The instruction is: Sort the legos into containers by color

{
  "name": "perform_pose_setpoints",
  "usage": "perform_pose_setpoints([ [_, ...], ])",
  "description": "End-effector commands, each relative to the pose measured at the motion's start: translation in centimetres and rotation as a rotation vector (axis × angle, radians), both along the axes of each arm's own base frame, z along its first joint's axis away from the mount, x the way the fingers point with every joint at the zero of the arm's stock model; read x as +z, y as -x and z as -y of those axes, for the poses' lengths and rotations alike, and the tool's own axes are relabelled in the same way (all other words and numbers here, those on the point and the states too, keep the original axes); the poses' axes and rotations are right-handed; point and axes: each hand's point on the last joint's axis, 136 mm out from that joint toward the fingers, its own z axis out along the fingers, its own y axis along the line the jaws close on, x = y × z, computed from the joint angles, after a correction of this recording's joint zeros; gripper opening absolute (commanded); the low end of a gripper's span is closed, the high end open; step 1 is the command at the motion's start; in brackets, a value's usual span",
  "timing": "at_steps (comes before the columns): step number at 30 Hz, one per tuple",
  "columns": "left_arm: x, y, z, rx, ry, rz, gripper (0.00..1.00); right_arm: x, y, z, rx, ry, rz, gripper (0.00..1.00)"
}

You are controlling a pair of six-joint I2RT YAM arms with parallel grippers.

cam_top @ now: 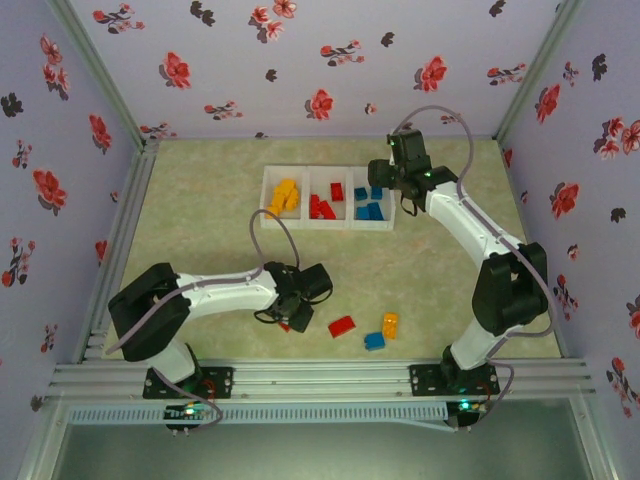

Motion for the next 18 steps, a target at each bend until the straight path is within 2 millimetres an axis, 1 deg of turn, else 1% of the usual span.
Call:
perform_pose_setpoints([
  [1, 0.0, 0.2, 0.5, -0.019, -0.003, -0.01, 0.51, 0.9, 0.4, 0.4, 0.002, -0.005, 0.022, 0.69],
  [7, -0.5, 0.3, 0.5, -0.022, -0.013, -0.016, 0.38, 1.0, 0.6, 0.4, 0.005, -0.01, 0.022, 0.69],
  [10, -0.5, 0.1, 0.8, -0.028, -0.003, -0.01, 0.33, 1.1, 1.0, 0.4, 0.008, -0.012, 0.019, 0.69],
  [14, 0.9, -0.4, 2.0, -0.047, 0.036, 0.01, 0.28, 1.0, 2.1, 0.2, 0.027, -0.04, 0.003, 0.69],
  [18, 2.9, -0.8, 2.3, -0.062, 0.056, 0.025, 0.28, 0.5, 4.3, -0.3, 0.065, -0.075, -0.024, 0.69],
])
